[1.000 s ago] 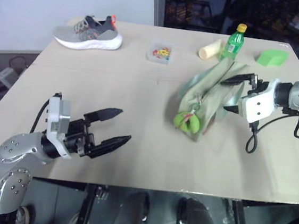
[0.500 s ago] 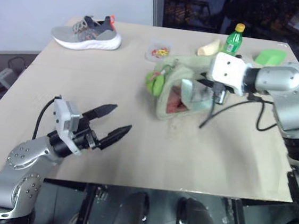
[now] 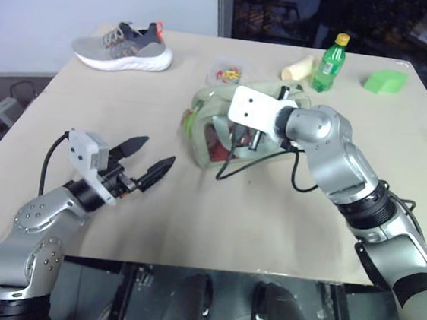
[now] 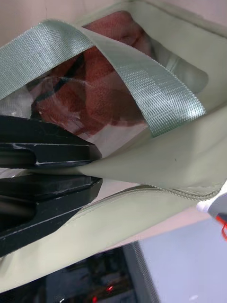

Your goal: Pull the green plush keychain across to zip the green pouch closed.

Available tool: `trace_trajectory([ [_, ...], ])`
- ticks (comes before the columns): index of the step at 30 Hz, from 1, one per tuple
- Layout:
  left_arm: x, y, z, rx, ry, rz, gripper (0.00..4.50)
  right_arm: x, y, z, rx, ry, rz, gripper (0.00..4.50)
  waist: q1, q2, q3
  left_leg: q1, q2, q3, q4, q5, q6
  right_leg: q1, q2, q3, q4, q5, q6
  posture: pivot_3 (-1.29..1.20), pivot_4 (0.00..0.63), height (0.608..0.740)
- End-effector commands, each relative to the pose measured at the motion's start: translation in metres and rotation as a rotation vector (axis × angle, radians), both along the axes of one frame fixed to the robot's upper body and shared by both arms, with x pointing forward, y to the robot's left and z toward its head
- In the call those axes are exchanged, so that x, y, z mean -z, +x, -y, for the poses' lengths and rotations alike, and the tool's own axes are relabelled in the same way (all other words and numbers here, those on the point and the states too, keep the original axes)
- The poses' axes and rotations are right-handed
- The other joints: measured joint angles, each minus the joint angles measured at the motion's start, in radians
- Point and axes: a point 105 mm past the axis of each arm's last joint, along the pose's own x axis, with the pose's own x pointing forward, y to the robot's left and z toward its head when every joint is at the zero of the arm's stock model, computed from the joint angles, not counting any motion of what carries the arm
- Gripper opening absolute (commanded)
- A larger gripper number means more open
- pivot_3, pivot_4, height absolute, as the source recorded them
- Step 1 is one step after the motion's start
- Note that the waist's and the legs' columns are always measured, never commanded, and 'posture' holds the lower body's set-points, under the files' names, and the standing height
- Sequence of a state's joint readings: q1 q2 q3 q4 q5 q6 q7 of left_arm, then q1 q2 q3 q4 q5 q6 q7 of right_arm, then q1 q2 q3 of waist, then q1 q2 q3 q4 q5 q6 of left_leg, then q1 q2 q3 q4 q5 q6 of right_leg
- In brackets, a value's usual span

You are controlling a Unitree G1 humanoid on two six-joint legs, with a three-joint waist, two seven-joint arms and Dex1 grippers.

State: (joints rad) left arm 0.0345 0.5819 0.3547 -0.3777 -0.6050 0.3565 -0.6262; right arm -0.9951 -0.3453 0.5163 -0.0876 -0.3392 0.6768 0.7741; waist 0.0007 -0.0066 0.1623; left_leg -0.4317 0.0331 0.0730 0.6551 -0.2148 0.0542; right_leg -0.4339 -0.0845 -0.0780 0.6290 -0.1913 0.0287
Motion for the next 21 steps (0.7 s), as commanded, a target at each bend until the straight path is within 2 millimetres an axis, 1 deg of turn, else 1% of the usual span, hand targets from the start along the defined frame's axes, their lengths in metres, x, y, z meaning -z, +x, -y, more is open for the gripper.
trace_trajectory([
  [1,-0.008,0.006,-0.006,-0.064,0.07,0.069,4.33,-0.013,-0.002,-0.002,-0.003,0.028,0.04,0.11,-0.005,0.0,0.0,0.0,0.0,0.0,0.0,0.0,0.0,0.0,0.0,0.0,0.0,0.0,0.0,0.0,0.15,0.74],
  [3,-0.007,0.012,-0.005,-0.086,0.089,0.079,4.33,-0.013,-0.003,-0.003,-0.013,0.028,0.04,0.11,-0.007,0.0,0.0,0.0,0.0,0.0,0.0,0.0,0.0,0.0,0.0,0.0,0.0,0.0,0.0,0.0,0.15,0.74],
  [6,-0.007,0.022,0.005,-0.086,0.143,0.105,4.33,-0.014,-0.006,-0.005,-0.031,0.023,0.038,0.11,-0.011,0.0,0.0,0.0,0.0,-0.001,0.0,0.0,0.0,0.0,0.0,0.0,0.001,0.001,0.001,0.0,0.15,0.74],
  [8,-0.009,0.025,0.011,-0.071,0.145,0.116,4.33,-0.014,-0.007,-0.005,-0.036,0.021,0.038,0.11,-0.013,0.0,0.0,0.0,0.0,0.0,0.0,0.0,0.0,0.0,0.0,0.0,0.001,0.001,0.001,0.0,0.15,0.74],
  [15,-0.006,0.043,0.026,-0.064,0.229,0.145,4.33,-0.017,-0.008,-0.005,-0.038,0.026,0.037,0.11,-0.014,0.0,0.0,0.0,0.0,0.0,0.0,0.0,0.001,0.0,0.0,-0.001,0.001,0.001,0.002,0.0,0.15,0.74],
  [18,-0.006,0.051,0.03,-0.075,0.22,0.149,4.33,-0.017,-0.01,-0.005,-0.041,0.024,0.037,0.11,-0.013,-0.001,0.0,0.0,0.0,0.0,0.0,0.0,0.001,0.0,0.0,-0.001,0.001,0.001,0.002,0.0,0.15,0.74],
  [21,-0.003,0.056,0.034,-0.072,0.221,0.148,3.52,-0.018,-0.011,-0.004,-0.042,0.024,0.037,0.0,-0.013,-0.001,0.0,0.0,0.0,0.0,0.0,0.0,0.001,0.0,0.0,-0.001,0.001,0.002,0.002,0.0,0.15,0.74],
])
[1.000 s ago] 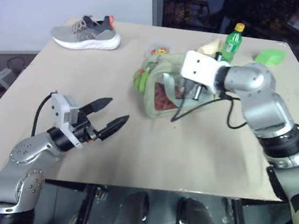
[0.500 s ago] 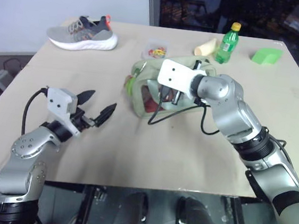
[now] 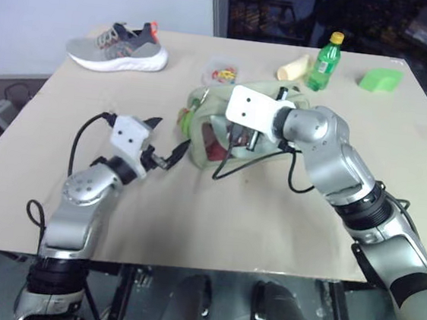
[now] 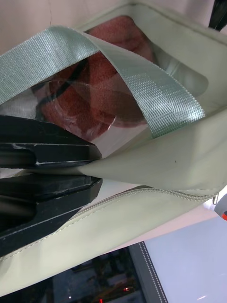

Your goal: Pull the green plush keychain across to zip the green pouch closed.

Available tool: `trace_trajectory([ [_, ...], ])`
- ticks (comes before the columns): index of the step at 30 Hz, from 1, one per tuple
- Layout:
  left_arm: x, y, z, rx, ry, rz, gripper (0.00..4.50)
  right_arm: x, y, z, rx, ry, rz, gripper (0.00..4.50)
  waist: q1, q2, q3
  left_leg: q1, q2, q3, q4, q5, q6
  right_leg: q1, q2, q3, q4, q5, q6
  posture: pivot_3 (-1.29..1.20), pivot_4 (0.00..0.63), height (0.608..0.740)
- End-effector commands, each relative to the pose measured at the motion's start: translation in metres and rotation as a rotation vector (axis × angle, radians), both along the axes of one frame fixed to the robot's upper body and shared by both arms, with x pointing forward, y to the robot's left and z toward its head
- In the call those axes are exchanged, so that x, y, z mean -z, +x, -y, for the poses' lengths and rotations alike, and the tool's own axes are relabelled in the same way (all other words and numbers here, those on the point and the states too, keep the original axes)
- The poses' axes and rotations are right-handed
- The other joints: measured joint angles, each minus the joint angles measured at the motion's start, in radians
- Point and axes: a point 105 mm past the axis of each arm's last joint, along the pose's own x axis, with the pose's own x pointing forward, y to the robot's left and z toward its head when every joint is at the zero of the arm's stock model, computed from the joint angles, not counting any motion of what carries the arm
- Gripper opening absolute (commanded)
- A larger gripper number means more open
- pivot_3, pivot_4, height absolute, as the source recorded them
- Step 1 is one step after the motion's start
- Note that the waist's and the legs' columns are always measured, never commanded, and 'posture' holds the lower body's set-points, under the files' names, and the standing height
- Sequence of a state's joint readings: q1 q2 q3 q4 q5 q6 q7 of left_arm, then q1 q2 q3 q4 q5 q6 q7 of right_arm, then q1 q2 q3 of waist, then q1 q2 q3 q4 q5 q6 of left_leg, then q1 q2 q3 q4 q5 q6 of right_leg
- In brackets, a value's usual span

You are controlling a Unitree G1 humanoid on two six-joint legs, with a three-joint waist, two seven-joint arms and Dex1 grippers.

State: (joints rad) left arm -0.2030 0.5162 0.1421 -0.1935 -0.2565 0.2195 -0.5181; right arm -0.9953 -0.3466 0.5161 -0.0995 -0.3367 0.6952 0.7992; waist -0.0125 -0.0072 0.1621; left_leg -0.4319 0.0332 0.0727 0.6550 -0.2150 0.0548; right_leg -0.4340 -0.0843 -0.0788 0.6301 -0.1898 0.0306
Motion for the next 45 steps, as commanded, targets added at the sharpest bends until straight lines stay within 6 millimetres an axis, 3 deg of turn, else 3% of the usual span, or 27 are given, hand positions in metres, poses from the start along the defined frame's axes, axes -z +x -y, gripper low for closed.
trace_trajectory([
  [1,-0.006,0.006,0.008,0.011,0.019,0.041,3.0,-0.019,-0.008,-0.004,-0.036,0.031,0.059,0.0,0.001,0.0,0.0,0.0,0.0,0.0,0.0,0.0,0.0,0.0,0.0,0.0,0.0,0.0,0.0,0.0,0.15,0.74],
  [7,-0.011,0.006,0.018,0.073,-0.009,0.066,0.07,-0.017,-0.011,-0.004,-0.045,0.03,0.056,0.0,-0.001,0.0,0.0,0.0,0.0,0.0,0.0,0.0,0.0,0.0,0.0,0.0,0.0,0.0,0.0,0.0,0.15,0.74],
  [11,-0.011,-0.002,0.006,0.092,-0.003,0.042,0.02,-0.016,-0.009,-0.001,-0.037,0.025,0.06,0.0,-0.003,0.0,0.0,0.0,0.001,-0.001,0.0,0.0,0.0,0.0,0.0,0.0,0.0,0.0,0.0,0.0,0.15,0.74],
  [15,-0.014,0.002,0.005,0.073,0.021,0.07,1.19,-0.015,-0.009,-0.003,-0.04,0.027,0.058,0.0,-0.001,0.0,0.0,0.0,0.001,-0.001,0.0,-0.001,0.002,0.0,0.0,0.0,0.0,0.0,0.0,0.0,0.15,0.74],
  [18,-0.016,0.004,0.012,0.089,0.017,0.079,1.19,-0.015,-0.01,-0.004,-0.044,0.031,0.056,0.0,0.001,0.0,0.0,0.0,0.001,-0.001,0.0,-0.001,0.002,0.0,0.0,0.0,0.0,0.0,0.0,0.0,0.15,0.74],
  [23,-0.015,0.009,0.016,0.059,0.034,0.105,3.33,-0.015,-0.01,-0.002,-0.041,0.032,0.058,0.0,0.0,0.0,0.0,0.0,0.001,-0.001,0.0,-0.001,0.002,0.0,0.0,0.0,0.0,0.0,0.0,0.0,0.15,0.74],
  [35,-0.001,0.013,0.026,0.084,0.143,0.108,3.33,-0.017,-0.01,-0.003,-0.039,0.039,0.061,0.0,-0.001,0.0,0.0,0.0,0.001,0.0,0.0,-0.001,0.002,0.0,0.0,0.0,0.0,0.0,0.0,0.0,0.15,0.74],
  [38,0.0,0.015,0.027,0.084,0.201,0.13,2.66,-0.018,-0.01,-0.004,-0.038,0.043,0.061,0.0,-0.001,0.0,0.0,0.0,0.001,0.0,0.0,-0.001,0.002,0.0,0.0,0.0,0.0,0.0,0.0,0.0,0.15,0.74],
  [40,-0.004,0.013,0.026,0.092,0.295,0.189,1.45,-0.018,-0.01,-0.004,-0.036,0.045,0.061,0.0,-0.001,0.0,0.0,0.0,0.001,0.0,0.0,-0.001,0.002,0.0,0.0,0.0,0.0,0.0,0.0,0.0,0.15,0.74],
  [41,-0.006,0.012,0.024,0.088,0.34,0.217,1.3,-0.018,-0.01,-0.004,-0.035,0.046,0.061,0.0,-0.001,0.0,0.0,0.0,0.001,0.0,0.0,-0.001,0.002,0.0,0.001,0.0,0.0,0.0,0.0,0.0,0.15,0.74],
  [43,-0.012,0.009,0.015,0.075,0.414,0.257,0.34,-0.018,-0.009,-0.004,-0.033,0.048,0.061,0.0,-0.004,0.0,0.0,0.0,0.002,0.0,0.0,-0.001,0.002,-0.001,0.001,0.0,0.0,0.0,0.0,0.0,0.15,0.74],
  [45,-0.023,0.007,0.002,0.051,0.496,0.303,0.16,-0.018,-0.009,-0.004,-0.034,0.05,0.061,0.0,-0.004,0.0,0.0,0.0,0.002,0.0,-0.001,-0.001,0.002,-0.002,0.001,0.0,0.001,0.0,0.0,0.0,0.15,0.74],
])
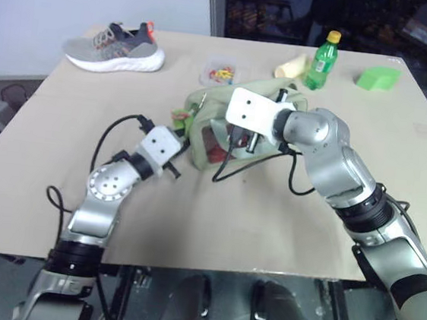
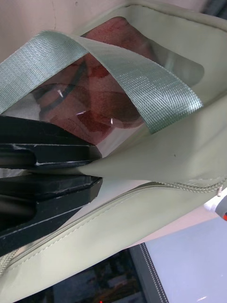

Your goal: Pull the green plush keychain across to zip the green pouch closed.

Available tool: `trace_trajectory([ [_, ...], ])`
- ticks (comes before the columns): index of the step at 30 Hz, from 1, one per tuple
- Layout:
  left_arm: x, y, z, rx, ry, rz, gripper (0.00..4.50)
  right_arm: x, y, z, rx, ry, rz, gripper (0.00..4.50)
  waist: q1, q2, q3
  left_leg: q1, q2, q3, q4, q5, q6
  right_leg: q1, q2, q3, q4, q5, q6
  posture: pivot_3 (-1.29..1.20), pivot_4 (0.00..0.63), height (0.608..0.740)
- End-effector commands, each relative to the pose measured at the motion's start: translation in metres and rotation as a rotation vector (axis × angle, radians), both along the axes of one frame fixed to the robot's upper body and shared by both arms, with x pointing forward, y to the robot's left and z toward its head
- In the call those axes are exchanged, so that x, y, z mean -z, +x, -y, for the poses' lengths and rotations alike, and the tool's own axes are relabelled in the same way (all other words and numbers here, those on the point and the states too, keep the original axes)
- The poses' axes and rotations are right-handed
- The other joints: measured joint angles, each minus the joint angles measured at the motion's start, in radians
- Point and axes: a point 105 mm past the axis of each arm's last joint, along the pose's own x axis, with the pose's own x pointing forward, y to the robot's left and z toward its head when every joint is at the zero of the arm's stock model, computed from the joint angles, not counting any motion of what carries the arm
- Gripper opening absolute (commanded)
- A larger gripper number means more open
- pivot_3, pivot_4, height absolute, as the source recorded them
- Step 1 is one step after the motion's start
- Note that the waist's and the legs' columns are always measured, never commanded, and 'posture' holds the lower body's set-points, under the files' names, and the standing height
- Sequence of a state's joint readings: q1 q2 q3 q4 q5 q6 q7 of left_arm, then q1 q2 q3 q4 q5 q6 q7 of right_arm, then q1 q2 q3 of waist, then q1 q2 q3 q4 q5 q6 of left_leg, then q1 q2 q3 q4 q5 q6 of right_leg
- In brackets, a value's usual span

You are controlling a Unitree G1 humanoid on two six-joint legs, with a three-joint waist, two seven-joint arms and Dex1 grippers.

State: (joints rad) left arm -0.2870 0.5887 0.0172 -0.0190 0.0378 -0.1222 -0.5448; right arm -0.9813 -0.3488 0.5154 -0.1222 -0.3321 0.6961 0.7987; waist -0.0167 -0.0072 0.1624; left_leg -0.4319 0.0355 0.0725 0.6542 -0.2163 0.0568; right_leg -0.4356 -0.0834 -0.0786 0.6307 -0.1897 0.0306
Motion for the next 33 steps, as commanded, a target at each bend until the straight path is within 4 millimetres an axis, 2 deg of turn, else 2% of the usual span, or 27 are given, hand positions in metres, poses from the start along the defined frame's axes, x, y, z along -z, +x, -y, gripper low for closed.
trace_trajectory([
  [1,-0.031,-0.006,-0.019,-0.025,0.152,0.157,0.16,-0.019,-0.006,-0.004,-0.024,0.046,0.061,0.0,0.0,0.0,0.0,0.0,0.0,0.0,0.0,0.0,0.0,0.0,0.0,0.0,0.0,0.0,0.0,0.0,0.15,0.74],
  [2,-0.037,-0.006,-0.023,-0.03,0.196,0.187,0.16,-0.019,-0.006,-0.004,-0.026,0.047,0.061,0.0,0.0,0.0,0.0,-0.001,0.001,0.0,0.0,0.0,0.0,-0.001,0.0,0.0,0.0,0.0,0.0,0.0,0.15,0.74],
  [4,-0.059,-0.007,-0.03,-0.041,0.41,0.338,0.16,-0.019,-0.006,-0.007,-0.032,0.052,0.059,0.0,0.001,0.0,0.0,-0.001,0.001,0.001,0.0,0.0,0.0,-0.003,0.0,0.001,0.001,0.0,0.0,0.0,0.15,0.74],
  [8,-0.103,-0.003,-0.03,-0.021,0.598,0.549,0.16,-0.018,-0.007,-0.012,-0.05,0.061,0.056,0.0,0.006,-0.001,0.001,-0.003,0.001,0.001,-0.001,0.0,-0.001,-0.005,0.0,0.001,0.002,0.0,-0.001,0.0,0.15,0.74],
  [12,-0.113,0.003,-0.017,0.089,0.669,0.608,0.16,-0.018,-0.007,-0.018,-0.066,0.067,0.056,0.0,0.005,-0.001,0.001,-0.003,0.0,0.003,-0.001,0.0,-0.001,-0.005,0.0,0.002,0.001,0.0,0.0,0.0,0.15,0.74],
  [16,-0.117,0.013,-0.005,0.192,0.68,0.584,0.16,-0.018,-0.006,-0.02,-0.071,0.068,0.058,0.0,0.004,-0.002,0.001,-0.004,0.0,0.009,-0.001,0.003,-0.005,-0.006,0.001,0.002,0.002,0.0,0.0,0.0,0.15,0.74],
  [19,-0.114,0.024,0.001,0.241,0.661,0.501,1.01,-0.017,-0.007,-0.02,-0.068,0.069,0.058,0.0,0.004,-0.002,0.001,-0.005,0.0,0.01,0.0,0.003,-0.005,-0.007,0.001,0.003,0.004,0.0,0.0,0.0,0.15,0.74],
  [20,-0.113,0.027,0.002,0.245,0.649,0.473,1.44,-0.017,-0.007,-0.02,-0.067,0.069,0.057,0.0,0.004,-0.002,0.001,-0.005,0.0,0.01,0.0,0.003,-0.005,-0.008,0.001,0.003,0.004,0.0,0.001,0.0,0.15,0.74],
  [21,-0.112,0.028,0.004,0.257,0.632,0.462,2.08,-0.017,-0.007,-0.019,-0.064,0.071,0.056,0.0,0.003,-0.002,0.001,-0.005,0.0,0.01,0.0,0.003,-0.005,-0.008,0.001,0.004,0.005,-0.001,0.001,0.0,0.15,0.74],
  [22,-0.111,0.028,0.005,0.271,0.594,0.444,2.47,-0.017,-0.007,-0.018,-0.06,0.072,0.055,0.0,0.003,-0.002,0.002,-0.005,0.0,0.011,0.0,0.003,-0.004,-0.008,0.001,0.004,0.005,-0.001,0.001,0.0,0.15,0.74],
  [25,-0.114,0.025,-0.003,0.261,0.445,0.367,2.47,-0.016,-0.008,-0.016,-0.051,0.074,0.052,0.0,-0.001,-0.003,0.002,-0.005,0.0,0.013,0.001,0.003,-0.004,-0.01,0.001,0.007,0.007,-0.001,0.001,0.0,0.15,0.74],
  [27,-0.112,0.02,-0.028,0.222,0.225,0.215,2.47,-0.016,-0.008,-0.016,-0.048,0.078,0.048,0.0,-0.006,-0.003,0.002,-0.005,0.0,0.015,0.001,0.003,-0.004,-0.012,0.001,0.009,0.009,-0.001,0.001,0.0,0.15,0.74],
  [30,-0.109,0.005,-0.046,0.228,-0.041,0.058,2.47,-0.016,-0.009,-0.015,-0.049,0.084,0.041,0.0,-0.024,-0.004,0.003,-0.004,0.002,0.013,0.001,0.003,-0.004,-0.012,0.002,0.012,0.011,-0.001,0.001,0.0,0.15,0.74],
  [31,-0.101,-0.006,-0.051,0.249,-0.172,-0.035,2.47,-0.016,-0.009,-0.016,-0.05,0.086,0.04,0.0,-0.024,-0.005,0.003,-0.003,0.002,0.012,0.001,0.003,-0.004,-0.012,0.002,0.012,0.012,-0.001,0.002,0.0,0.15,0.74],
  [33,-0.08,-0.023,-0.052,0.253,-0.263,-0.136,2.47,-0.016,-0.01,-0.015,-0.051,0.087,0.037,0.0,-0.027,-0.006,0.004,-0.002,0.002,0.01,0.001,0.002,-0.003,-0.012,0.002,0.013,0.012,-0.002,0.003,0.0,0.15,0.74],
])
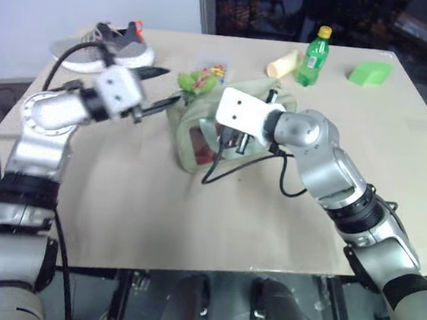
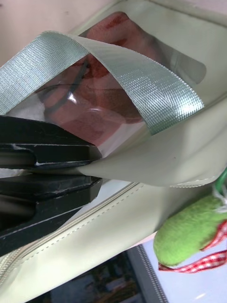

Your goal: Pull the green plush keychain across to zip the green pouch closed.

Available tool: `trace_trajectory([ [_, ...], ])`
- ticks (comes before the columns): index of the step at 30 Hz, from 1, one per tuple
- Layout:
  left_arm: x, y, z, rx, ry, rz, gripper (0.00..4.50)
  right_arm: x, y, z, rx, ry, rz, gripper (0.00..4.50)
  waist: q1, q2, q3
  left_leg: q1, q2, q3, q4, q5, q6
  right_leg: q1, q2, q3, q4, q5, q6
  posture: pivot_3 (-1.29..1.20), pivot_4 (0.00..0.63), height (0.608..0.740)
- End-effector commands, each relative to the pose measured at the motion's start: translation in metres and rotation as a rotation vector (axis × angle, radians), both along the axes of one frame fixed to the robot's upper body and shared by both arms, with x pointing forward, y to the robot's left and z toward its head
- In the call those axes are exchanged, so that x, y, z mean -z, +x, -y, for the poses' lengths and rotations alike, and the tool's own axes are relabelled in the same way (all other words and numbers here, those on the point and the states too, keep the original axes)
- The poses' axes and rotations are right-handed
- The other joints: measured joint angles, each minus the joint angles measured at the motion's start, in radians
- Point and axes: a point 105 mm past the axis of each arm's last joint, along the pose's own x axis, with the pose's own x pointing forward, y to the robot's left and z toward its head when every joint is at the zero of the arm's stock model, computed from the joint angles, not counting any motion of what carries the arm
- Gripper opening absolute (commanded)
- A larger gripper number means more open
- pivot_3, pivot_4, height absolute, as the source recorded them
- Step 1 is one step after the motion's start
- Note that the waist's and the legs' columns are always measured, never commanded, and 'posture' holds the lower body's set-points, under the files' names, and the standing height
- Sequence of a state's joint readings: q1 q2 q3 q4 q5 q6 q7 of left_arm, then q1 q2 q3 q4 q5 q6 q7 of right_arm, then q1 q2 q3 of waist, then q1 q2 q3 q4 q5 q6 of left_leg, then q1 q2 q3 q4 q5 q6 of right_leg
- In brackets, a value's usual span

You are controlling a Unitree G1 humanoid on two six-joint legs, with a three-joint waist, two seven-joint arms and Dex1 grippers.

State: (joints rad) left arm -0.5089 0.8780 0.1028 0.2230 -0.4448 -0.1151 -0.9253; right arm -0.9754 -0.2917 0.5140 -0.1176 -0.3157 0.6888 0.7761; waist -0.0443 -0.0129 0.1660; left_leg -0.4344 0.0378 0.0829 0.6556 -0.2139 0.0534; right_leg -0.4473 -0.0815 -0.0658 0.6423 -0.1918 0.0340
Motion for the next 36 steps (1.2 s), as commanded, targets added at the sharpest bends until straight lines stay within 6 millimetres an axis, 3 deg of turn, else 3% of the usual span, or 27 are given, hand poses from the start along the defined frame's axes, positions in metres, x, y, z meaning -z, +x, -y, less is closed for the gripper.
trace_trajectory([
  [1,0.009,-0.032,0.004,0.046,-0.17,-0.129,2.47,-0.017,-0.004,0.001,-0.007,0.039,0.048,0.0,0.002,0.0,0.0,0.001,0.0,0.0,0.0,0.0,-0.001,0.0,0.0,0.001,0.0,0.0,0.0,0.0,0.15,0.74],
  [5,0.042,-0.053,0.026,0.039,-0.295,-0.226,2.47,-0.016,-0.005,0.001,-0.01,0.036,0.042,0.0,0.015,-0.002,0.001,0.001,-0.001,0.0,0.0,0.0,0.0,0.001,-0.001,0.001,0.0,0.001,-0.002,0.0,0.15,0.74],
  [8,0.058,-0.055,0.041,-0.006,-0.343,-0.249,2.47,-0.016,-0.005,0.001,-0.012,0.034,0.038,0.0,0.024,-0.004,0.0,0.001,-0.001,-0.002,0.001,0.0,0.0,0.001,-0.001,0.0,0.0,0.001,-0.004,0.0,0.15,0.74],
  [16,0.063,-0.034,0.051,-0.123,-0.358,-0.193,2.47,-0.017,-0.006,0.001,-0.016,0.027,0.042,0.0,0.03,-0.003,0.0,0.001,0.0,-0.002,0.0,0.001,-0.001,0.001,0.003,0.0,0.0,0.003,-0.006,0.0,0.15,0.74],
  [18,0.066,-0.034,0.054,-0.116,-0.341,-0.194,1.95,-0.019,-0.007,0.001,-0.02,0.039,0.031,0.0,0.028,-0.004,0.0,0.001,0.0,-0.001,0.0,0.0,-0.001,0.001,0.003,0.0,0.0,0.003,-0.006,0.0,0.15,0.74],
  [22,0.069,-0.033,0.056,-0.112,-0.323,-0.193,0.18,-0.025,-0.005,0.003,-0.003,0.068,0.038,1.58,0.029,-0.004,0.0,0.001,0.0,-0.001,0.0,0.0,-0.001,0.001,0.003,0.0,0.0,0.003,-0.006,0.0,0.15,0.74],
  [25,0.071,-0.032,0.057,-0.11,-0.309,-0.186,0.0,-0.028,-0.008,0.006,-0.002,0.08,0.039,3.05,0.03,-0.004,0.0,0.001,0.0,-0.001,0.0,0.0,-0.001,0.001,0.003,0.0,0.0,0.003,-0.006,0.0,0.15,0.74],
  [28,0.072,-0.031,0.056,-0.117,-0.29,-0.174,0.0,-0.039,-0.02,0.013,-0.055,0.107,0.018,3.05,0.031,-0.004,0.0,0.001,0.0,-0.002,0.0,0.0,-0.001,0.001,0.003,0.0,0.0,0.003,-0.006,0.0,0.15,0.74],
  [31,0.072,-0.03,0.054,-0.123,-0.27,-0.159,0.0,-0.067,-0.033,0.015,-0.136,0.148,0.081,3.05,0.032,-0.003,0.0,0.001,0.0,-0.002,0.0,0.0,-0.001,0.001,0.003,0.0,-0.001,0.003,-0.006,0.0,0.15,0.74],
  [34,0.072,-0.029,0.053,-0.127,-0.259,-0.146,0.0,-0.088,-0.028,0.011,-0.159,0.117,0.215,3.05,0.027,-0.003,0.001,0.002,0.0,-0.002,0.0,0.0,-0.001,0.001,0.003,0.0,0.0,0.003,-0.007,0.0,0.15,0.74],
  [36,0.072,-0.029,0.053,-0.129,-0.257,-0.139,0.0,-0.088,-0.02,0.004,-0.175,0.054,0.277,3.05,0.027,-0.003,0.0,0.002,0.001,-0.001,0.0,0.0,-0.001,0.001,0.003,0.0,0.0,0.002,-0.007,0.0,0.15,0.74],
])
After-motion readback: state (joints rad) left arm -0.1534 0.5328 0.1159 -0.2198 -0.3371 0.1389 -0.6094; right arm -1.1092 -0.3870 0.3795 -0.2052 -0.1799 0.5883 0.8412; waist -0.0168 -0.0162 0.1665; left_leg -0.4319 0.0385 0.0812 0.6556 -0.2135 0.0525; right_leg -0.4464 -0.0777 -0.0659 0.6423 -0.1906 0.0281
